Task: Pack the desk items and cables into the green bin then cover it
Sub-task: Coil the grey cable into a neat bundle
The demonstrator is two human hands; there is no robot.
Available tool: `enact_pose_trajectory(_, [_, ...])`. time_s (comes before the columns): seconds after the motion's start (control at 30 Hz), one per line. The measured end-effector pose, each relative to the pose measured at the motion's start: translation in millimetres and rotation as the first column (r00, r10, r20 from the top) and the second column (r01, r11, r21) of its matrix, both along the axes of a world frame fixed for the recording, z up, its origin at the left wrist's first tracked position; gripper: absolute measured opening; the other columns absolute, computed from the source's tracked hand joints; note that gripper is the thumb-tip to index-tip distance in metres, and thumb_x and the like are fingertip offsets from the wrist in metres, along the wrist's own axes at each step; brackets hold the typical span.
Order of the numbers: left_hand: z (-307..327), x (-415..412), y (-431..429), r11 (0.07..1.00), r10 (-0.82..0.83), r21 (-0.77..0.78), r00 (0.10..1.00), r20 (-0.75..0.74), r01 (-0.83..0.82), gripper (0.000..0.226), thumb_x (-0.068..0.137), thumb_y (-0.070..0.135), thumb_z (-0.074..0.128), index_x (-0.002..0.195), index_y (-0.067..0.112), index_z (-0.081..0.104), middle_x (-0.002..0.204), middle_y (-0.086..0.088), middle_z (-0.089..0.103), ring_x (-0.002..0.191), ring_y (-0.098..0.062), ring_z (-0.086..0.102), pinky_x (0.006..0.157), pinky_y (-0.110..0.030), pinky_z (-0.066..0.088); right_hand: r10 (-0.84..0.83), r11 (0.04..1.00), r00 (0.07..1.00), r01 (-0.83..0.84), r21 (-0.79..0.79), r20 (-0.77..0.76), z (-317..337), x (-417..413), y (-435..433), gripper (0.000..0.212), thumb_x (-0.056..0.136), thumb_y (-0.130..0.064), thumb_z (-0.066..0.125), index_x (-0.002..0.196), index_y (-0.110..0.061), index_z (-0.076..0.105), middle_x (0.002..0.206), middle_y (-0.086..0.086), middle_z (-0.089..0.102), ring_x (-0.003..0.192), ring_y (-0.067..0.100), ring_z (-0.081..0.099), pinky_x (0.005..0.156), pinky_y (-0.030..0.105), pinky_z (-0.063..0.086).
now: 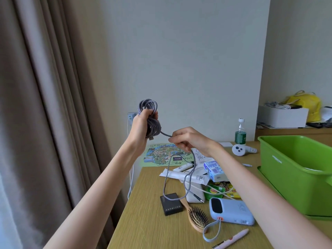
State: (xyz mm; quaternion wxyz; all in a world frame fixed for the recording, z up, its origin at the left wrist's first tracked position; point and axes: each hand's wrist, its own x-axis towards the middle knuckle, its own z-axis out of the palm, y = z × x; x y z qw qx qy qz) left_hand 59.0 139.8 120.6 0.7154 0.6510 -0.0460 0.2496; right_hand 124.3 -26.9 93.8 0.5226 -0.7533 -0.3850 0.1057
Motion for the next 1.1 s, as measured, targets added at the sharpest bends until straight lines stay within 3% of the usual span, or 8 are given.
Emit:
enact_pose_trajectory(0.1, [-3,-1,11,0.993,0.108,0.042,0.994,0.0,-0.108,0.025,0.093,0.029,0.044,0.072,0.021,0.054,0.057,0.011,0.049,0.046,-0.009,0.041,0.044,-0.02,0.028,-0.014,0.999,0.999,0.016,0.028,-0.05,0,2,1,0.036,0.087,-0.015,0.058,0.055,-0.019,0.042,0.053,-0.002,0.036,0.046,0.015,0.034,0.048,0.026,0.028])
enact_pose_trajectory(0.27, [-13,0,30,0.956,0.222,0.202,0.975,-0.018,-0.214,0.018,0.087,0.035,0.045,0.079,0.02,0.051,0.066,0.003,0.04,0.057,-0.015,0.035,0.052,-0.026,0.026,-0.055,0.988,0.986,0.076,0.137,-0.155,4,7,0,0.024,0.093,-0.018,0.055,0.07,-0.014,0.049,0.051,-0.003,0.034,0.04,0.013,0.033,0.042,0.022,0.025])
enact_pose_trajectory(0.5, [-32,4,30,0.868,0.109,0.473,0.987,0.121,-0.153,0.033,0.099,0.046,0.044,0.078,0.02,0.042,0.054,0.016,0.029,0.05,-0.001,0.025,0.045,-0.012,0.026,-0.03,0.993,0.994,0.017,0.118,0.105,27,-2,13,0.022,0.095,-0.024,0.06,0.084,-0.006,0.067,0.049,-0.007,0.036,0.04,0.008,0.028,0.042,0.017,0.025])
enact_pose_trajectory(0.67, [-37,7,23,0.778,-0.069,0.628,0.994,0.082,0.002,0.034,0.093,0.037,0.06,0.073,0.016,0.043,0.055,0.013,0.032,0.051,-0.005,0.028,0.047,-0.017,0.024,-0.046,0.991,0.971,0.015,0.13,0.237,33,-9,20,0.02,0.093,-0.015,0.064,0.079,-0.001,0.069,0.046,-0.005,0.042,0.041,0.005,0.029,0.042,0.015,0.024])
enact_pose_trajectory(0.8, [-40,12,14,0.762,-0.057,0.642,0.997,-0.056,0.08,0.035,0.091,0.03,0.065,0.068,0.019,0.04,0.054,0.011,0.036,0.047,-0.007,0.031,0.047,-0.021,0.027,-0.082,0.991,0.925,0.037,0.127,0.371,36,-11,23,0.019,0.088,-0.013,0.069,0.075,0.001,0.07,0.045,-0.014,0.055,0.043,-0.001,0.042,0.049,0.009,0.033])
enact_pose_trajectory(0.93, [-36,8,7,0.806,-0.124,0.56,0.979,-0.159,0.193,0.024,0.097,0.03,0.055,0.076,0.019,0.057,0.067,0.008,0.053,0.052,-0.001,0.048,0.053,-0.011,0.037,-0.197,0.971,0.906,0.126,0.204,0.375,36,-5,20,0.016,0.079,-0.015,0.079,0.075,-0.006,0.067,0.07,0.007,0.068,0.065,0.01,0.059,0.071,0.027,0.046])
enact_pose_trajectory(1.0, [-36,6,7,0.819,-0.181,0.509,0.961,-0.209,0.265,0.025,0.094,0.034,0.052,0.075,0.02,0.059,0.072,0.005,0.055,0.068,-0.013,0.05,0.072,-0.023,0.038,-0.202,0.963,0.932,0.133,0.233,0.301,31,-1,16,0.025,0.077,-0.018,0.081,0.08,-0.01,0.058,0.068,0.005,0.067,0.061,0.01,0.058,0.065,0.024,0.045])
enact_pose_trajectory(1.1, [-36,5,4,0.841,-0.254,0.426,0.939,-0.233,0.333,0.026,0.096,0.028,0.047,0.075,0.017,0.058,0.068,0.006,0.056,0.068,-0.016,0.046,0.079,-0.036,0.034,-0.142,0.968,0.979,0.107,0.229,0.145,22,1,7,0.027,0.083,-0.03,0.075,0.077,-0.016,0.052,0.05,-0.013,0.046,0.044,0.004,0.035,0.043,0.015,0.027])
